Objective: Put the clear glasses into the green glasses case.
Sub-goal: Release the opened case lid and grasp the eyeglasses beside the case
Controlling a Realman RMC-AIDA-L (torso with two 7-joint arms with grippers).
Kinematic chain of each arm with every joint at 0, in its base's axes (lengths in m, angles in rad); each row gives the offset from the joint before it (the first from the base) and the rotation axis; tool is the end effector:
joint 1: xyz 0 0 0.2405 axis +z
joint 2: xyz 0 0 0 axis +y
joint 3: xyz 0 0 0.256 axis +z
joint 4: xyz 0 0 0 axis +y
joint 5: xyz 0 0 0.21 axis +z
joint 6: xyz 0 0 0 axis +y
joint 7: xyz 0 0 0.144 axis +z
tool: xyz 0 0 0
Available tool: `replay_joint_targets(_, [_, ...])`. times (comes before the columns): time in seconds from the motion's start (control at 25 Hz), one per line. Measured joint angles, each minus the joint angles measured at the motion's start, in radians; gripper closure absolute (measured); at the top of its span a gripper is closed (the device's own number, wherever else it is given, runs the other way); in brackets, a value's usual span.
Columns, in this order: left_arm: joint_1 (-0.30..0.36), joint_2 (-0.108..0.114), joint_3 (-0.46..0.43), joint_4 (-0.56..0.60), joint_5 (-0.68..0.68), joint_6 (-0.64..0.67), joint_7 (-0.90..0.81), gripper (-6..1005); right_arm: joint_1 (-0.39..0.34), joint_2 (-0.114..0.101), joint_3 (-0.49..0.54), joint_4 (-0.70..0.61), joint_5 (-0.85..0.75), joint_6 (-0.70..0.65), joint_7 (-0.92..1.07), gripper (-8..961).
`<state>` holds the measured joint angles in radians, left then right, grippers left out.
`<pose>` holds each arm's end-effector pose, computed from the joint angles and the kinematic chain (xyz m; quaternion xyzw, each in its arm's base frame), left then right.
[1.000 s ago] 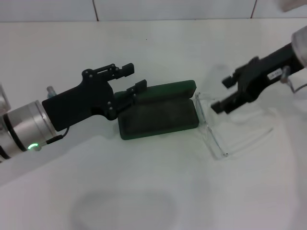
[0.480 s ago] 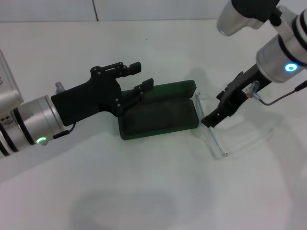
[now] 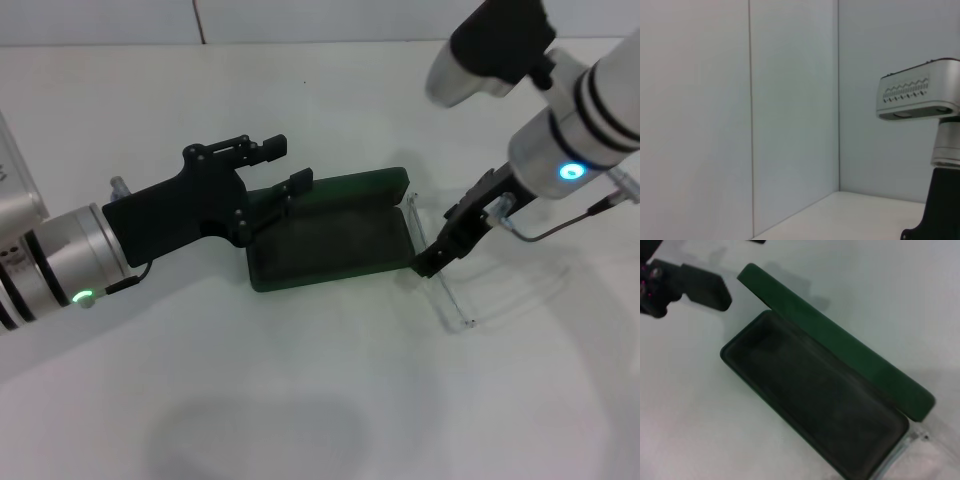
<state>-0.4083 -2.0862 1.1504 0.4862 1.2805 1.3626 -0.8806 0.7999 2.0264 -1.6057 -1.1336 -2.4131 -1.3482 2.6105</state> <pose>-0.2548 0.3172 -0.0357 -0.9012 -0.1087 -0.3398 0.2461 0.1302 0.3799 -0.0483 -0.9436 0.2549 -0.1559 0.1429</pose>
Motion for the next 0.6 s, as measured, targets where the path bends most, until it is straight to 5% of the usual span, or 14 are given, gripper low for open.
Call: replay_joint_targets(0.6, [-0.006, -0.001, 0.000, -0.001, 0.027, -0.029, 0.000, 533, -0.015, 0.001, -0.126, 0.045, 0.011, 0.117, 0.076, 111])
